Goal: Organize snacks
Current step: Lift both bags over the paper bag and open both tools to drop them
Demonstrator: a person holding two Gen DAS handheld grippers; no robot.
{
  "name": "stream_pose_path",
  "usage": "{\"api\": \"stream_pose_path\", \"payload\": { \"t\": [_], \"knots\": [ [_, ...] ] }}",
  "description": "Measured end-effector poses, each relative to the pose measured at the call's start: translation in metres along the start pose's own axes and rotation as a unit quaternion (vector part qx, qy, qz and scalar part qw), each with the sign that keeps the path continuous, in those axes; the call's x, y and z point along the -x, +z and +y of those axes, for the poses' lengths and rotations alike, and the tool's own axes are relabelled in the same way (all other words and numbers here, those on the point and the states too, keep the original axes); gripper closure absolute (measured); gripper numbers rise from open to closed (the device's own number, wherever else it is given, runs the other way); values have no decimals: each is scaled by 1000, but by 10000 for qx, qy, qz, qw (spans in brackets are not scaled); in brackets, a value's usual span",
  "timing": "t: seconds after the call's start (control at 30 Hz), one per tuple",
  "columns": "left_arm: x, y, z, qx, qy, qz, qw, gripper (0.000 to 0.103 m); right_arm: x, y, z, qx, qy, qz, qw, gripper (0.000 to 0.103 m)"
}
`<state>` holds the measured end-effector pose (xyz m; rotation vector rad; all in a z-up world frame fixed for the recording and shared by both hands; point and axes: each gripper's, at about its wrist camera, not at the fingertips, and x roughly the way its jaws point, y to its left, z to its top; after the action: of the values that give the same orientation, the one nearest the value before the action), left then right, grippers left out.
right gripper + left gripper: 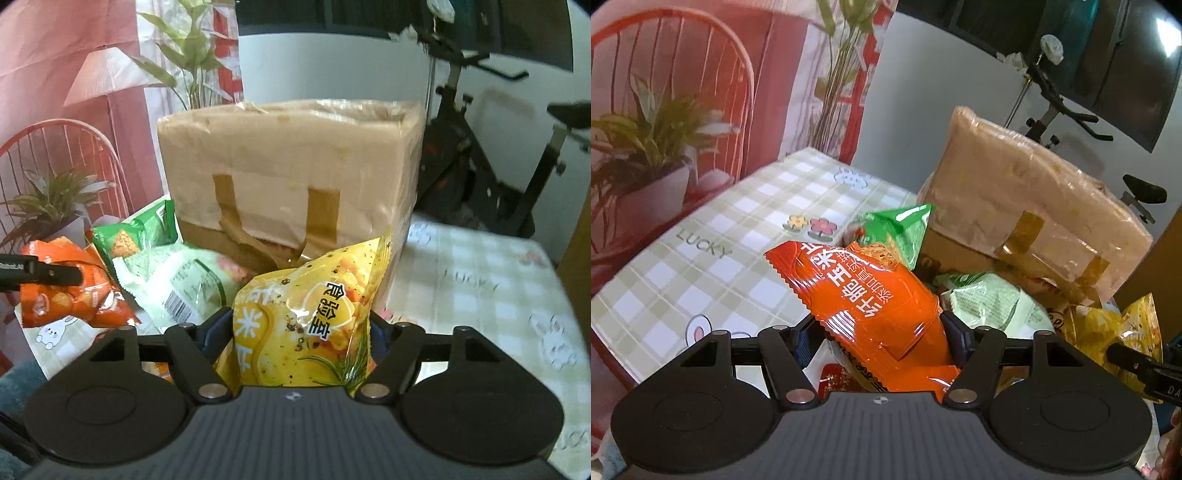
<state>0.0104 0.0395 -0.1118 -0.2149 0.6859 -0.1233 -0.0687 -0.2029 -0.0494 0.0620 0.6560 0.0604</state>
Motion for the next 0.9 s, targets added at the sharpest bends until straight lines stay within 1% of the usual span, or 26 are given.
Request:
{"api": "stream_pose_path", "payload": {
  "t": [0.2, 0.33, 0.47, 0.57, 0.63, 0.9],
  "knots": [
    [24, 6, -7, -156, 7, -315, 9994, 34, 18, 9, 4, 206, 17, -278, 9994, 30],
    [37, 16, -9, -133, -58, -580, 9982, 34, 34, 18, 4, 248, 158, -490, 9984, 30],
    [47, 29, -17, -262, -110, -855, 9959, 34, 51, 30, 9, 333, 324, -765, 9960, 30],
    [50, 42, -26, -394, -168, -1024, 9938, 34, 60, 43, 12, 376, 394, -979, 9937, 30],
    [51, 53, -33, -446, -236, -1063, 9931, 34, 63, 54, 12, 381, 433, -1093, 9923, 30],
    [52, 91, -62, -684, -534, -1379, 9866, 34, 63, 102, 9, 595, 426, -1470, 9864, 30]
  ]
}}
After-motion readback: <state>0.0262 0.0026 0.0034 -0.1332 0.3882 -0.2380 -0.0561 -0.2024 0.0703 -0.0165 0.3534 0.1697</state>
